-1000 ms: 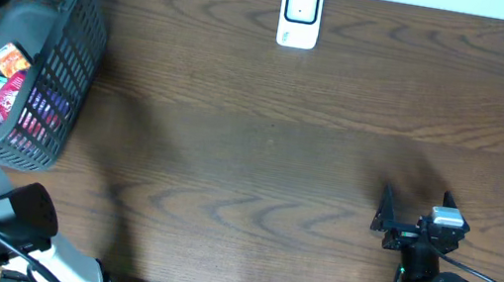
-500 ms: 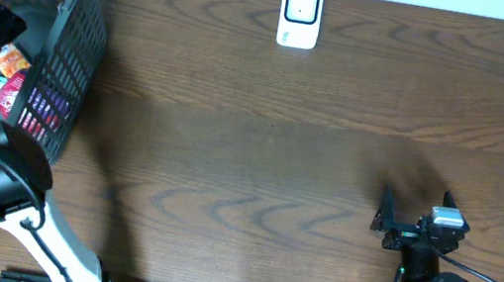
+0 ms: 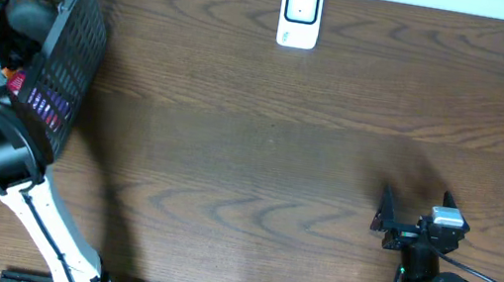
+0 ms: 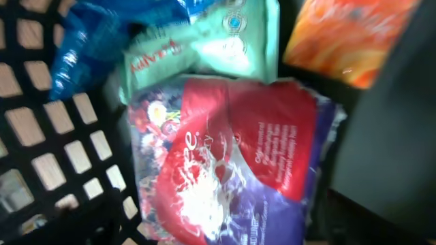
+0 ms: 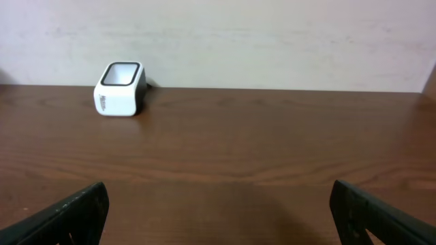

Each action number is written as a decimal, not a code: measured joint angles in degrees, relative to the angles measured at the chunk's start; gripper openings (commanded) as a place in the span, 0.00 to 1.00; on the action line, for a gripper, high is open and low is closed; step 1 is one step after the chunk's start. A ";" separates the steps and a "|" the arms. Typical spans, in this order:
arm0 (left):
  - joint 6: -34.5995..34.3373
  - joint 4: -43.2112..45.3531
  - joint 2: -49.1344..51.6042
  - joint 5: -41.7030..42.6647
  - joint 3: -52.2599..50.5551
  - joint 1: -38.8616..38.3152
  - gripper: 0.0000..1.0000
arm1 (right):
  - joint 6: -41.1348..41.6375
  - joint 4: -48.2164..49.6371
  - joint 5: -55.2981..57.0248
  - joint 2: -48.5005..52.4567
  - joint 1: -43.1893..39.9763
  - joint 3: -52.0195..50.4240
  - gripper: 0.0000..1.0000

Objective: Scan the item barcode
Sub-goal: 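Grasp the red-purple tissue pack in the basket with the left gripper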

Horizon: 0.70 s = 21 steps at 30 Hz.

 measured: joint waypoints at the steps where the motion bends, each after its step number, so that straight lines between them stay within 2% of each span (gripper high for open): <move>1: -0.11 -0.22 0.79 0.02 0.00 0.00 0.85 | 0.00 0.00 0.00 0.00 0.00 0.00 0.99; 6: -0.28 -0.79 3.61 0.15 -0.83 0.00 0.85 | 0.00 0.00 0.00 0.00 0.00 0.00 0.99; 18: -0.44 3.76 2.03 0.94 -8.09 0.00 0.84 | 0.00 0.00 0.00 0.00 0.00 0.00 0.99; 20: -0.59 4.31 1.70 1.05 -9.03 0.00 0.73 | 0.00 0.00 -0.02 0.00 0.00 0.00 0.99; 21: -0.74 4.55 1.62 1.33 -9.29 0.00 0.60 | 0.00 0.00 0.00 0.00 0.00 0.00 0.99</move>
